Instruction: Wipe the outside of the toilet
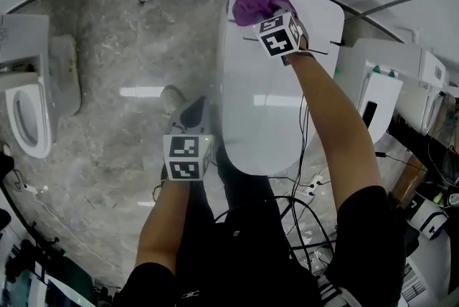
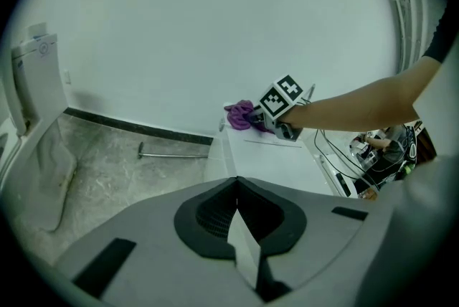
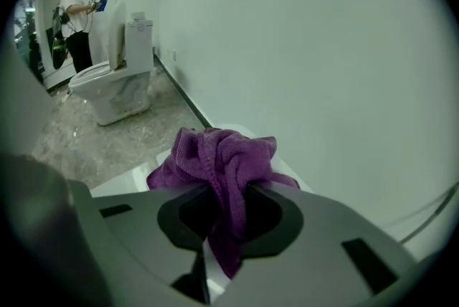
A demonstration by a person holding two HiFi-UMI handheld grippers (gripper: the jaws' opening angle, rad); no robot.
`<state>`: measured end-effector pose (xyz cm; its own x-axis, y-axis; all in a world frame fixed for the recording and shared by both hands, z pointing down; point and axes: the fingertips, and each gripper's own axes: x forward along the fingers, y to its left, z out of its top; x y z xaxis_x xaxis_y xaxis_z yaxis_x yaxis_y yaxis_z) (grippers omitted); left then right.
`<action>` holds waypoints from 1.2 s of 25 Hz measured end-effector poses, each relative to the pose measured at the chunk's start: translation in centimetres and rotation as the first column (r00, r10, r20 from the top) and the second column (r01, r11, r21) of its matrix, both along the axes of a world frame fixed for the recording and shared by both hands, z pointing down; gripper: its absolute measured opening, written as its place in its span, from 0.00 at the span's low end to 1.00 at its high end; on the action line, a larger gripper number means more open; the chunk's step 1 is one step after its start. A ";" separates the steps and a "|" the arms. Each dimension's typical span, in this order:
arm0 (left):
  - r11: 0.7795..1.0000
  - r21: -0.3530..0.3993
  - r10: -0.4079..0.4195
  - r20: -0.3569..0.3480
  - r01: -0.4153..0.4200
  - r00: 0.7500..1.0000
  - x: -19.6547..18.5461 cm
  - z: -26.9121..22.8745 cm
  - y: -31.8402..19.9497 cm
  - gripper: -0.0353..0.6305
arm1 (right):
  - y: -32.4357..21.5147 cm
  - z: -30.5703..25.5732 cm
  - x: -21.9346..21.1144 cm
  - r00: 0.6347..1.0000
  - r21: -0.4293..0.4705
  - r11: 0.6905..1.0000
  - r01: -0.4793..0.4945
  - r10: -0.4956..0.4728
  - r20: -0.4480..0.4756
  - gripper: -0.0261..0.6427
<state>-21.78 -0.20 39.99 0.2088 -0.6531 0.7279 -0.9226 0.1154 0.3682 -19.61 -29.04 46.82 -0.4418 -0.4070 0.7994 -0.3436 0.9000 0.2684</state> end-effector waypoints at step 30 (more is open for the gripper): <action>0.998 -0.056 -0.036 -0.100 0.030 0.994 -16.9 5.3 5.0 0.06 | 4.0 11.2 -11.2 0.109 -0.527 0.734 0.428 -0.621 -0.776 0.14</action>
